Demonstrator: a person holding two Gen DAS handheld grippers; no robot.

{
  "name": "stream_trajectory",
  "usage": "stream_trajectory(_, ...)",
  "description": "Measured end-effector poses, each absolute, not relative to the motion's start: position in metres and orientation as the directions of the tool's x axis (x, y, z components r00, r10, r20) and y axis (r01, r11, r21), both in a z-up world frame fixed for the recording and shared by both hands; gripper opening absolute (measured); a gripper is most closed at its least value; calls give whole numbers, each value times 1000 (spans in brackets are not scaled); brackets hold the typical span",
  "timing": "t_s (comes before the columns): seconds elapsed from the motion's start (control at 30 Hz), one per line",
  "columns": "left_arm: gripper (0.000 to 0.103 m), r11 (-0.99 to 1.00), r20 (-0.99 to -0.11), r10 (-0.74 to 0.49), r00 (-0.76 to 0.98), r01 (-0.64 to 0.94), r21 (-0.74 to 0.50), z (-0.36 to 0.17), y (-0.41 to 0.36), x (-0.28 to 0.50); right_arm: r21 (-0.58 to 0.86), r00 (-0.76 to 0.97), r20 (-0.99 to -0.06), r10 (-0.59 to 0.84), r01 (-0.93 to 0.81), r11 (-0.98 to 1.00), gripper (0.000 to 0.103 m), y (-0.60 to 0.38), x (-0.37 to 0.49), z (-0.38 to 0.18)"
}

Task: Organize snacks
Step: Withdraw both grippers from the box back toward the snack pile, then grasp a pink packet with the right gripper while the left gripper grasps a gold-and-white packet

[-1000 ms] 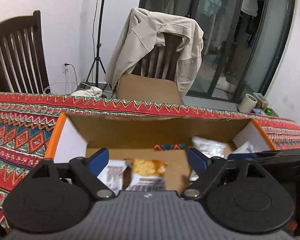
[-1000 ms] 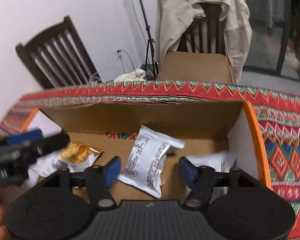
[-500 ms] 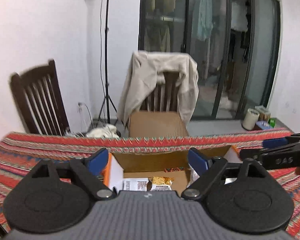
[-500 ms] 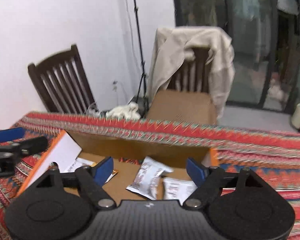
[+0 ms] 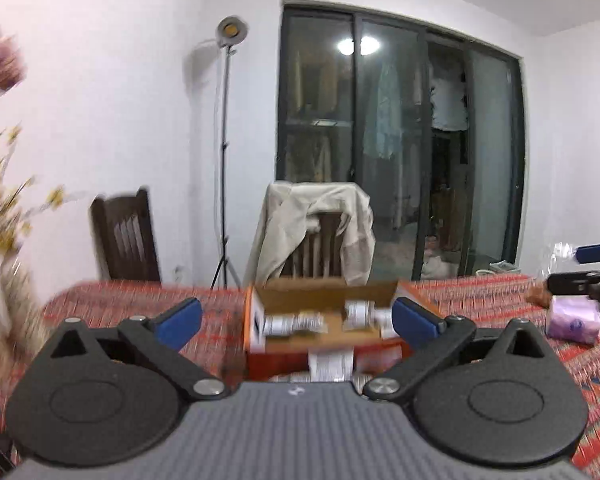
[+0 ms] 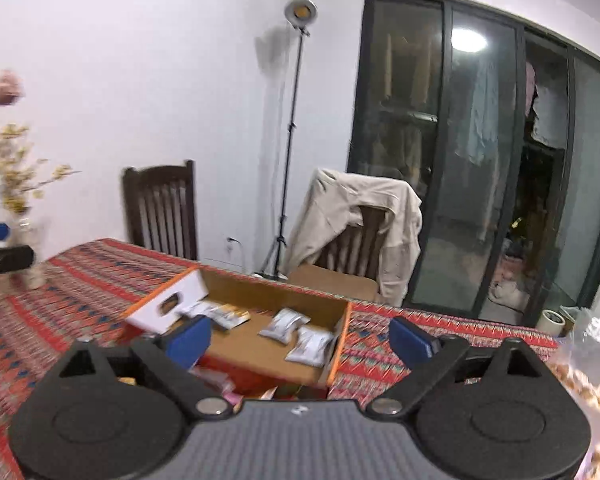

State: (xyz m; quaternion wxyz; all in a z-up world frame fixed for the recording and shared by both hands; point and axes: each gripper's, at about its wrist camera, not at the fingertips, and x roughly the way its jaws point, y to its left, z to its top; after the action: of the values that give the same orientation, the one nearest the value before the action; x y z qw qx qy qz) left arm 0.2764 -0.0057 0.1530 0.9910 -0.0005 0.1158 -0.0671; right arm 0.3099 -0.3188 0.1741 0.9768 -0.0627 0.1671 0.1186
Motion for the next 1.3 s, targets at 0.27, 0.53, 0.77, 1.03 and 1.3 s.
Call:
stream_trajectory(0.27, 103, 994, -291, -104, 951, 96, -43, 88, -5, 182, -115, 930, -330, 162, -210, 971, 101, -303, 194, 99)
stream_trajectory(0.53, 103, 994, -366, -102, 925, 108, -3, 36, -12, 140, 0, 911, -380, 161, -174, 985, 101, -285, 134, 18)
stream_trajectory(0.77, 103, 996, -394, -88, 915, 79, -39, 28, -6, 139, 26, 907, -385, 169, -172, 985, 101, -279, 121, 8)
stream_trajectory(1.03, 103, 997, -426, -67, 902, 45, -60, 24, 4, 154, 64, 876, -454, 162, -149, 987, 99, -280, 139, 7)
stream_trajectory(1.3, 103, 995, -459, -91, 884, 69, -65, 20, 6, 191, 91, 843, -499, 202, -180, 979, 90, -272, 177, 5)
